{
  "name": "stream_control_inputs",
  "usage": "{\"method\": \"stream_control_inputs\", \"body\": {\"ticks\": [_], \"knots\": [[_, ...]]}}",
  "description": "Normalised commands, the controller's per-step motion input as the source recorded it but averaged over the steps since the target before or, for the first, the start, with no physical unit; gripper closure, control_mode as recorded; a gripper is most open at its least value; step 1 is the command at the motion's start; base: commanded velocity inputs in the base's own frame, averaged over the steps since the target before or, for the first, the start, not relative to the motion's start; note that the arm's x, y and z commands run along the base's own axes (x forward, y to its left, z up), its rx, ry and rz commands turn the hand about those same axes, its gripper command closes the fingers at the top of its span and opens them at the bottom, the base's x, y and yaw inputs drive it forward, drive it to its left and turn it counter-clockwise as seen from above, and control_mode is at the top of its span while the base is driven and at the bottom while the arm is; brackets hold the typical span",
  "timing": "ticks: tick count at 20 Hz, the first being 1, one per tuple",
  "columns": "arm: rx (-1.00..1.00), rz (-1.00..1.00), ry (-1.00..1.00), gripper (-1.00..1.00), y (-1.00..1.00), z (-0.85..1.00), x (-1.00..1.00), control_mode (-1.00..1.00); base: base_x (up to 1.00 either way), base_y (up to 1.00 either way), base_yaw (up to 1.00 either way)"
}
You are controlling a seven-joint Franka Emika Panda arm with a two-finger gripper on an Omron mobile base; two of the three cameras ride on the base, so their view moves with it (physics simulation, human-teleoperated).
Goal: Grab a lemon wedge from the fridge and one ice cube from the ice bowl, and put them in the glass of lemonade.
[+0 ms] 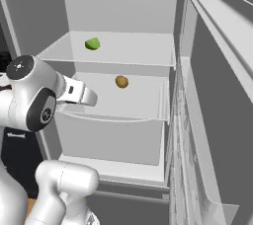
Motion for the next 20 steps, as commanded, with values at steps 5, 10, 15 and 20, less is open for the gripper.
{"method": "stream_control_inputs", "body": {"ticks": [5, 10, 15, 20], "knots": [[0.02, 0.00, -0.12, -1.00, 0.00, 0.06, -0.14, -1.00, 0.01, 0.01, 0.00], [0.11, 0.00, -0.35, -1.00, 0.25, 0.55, -0.21, -1.00, 0.00, 0.00, 0.00], [0.15, 0.00, -0.24, -1.00, 0.36, 0.72, 0.24, -1.00, 0.00, 0.00, 0.00], [0.11, 0.01, -0.15, -1.00, 0.15, 0.73, 0.29, -1.00, 0.00, 0.00, 0.00]]}}
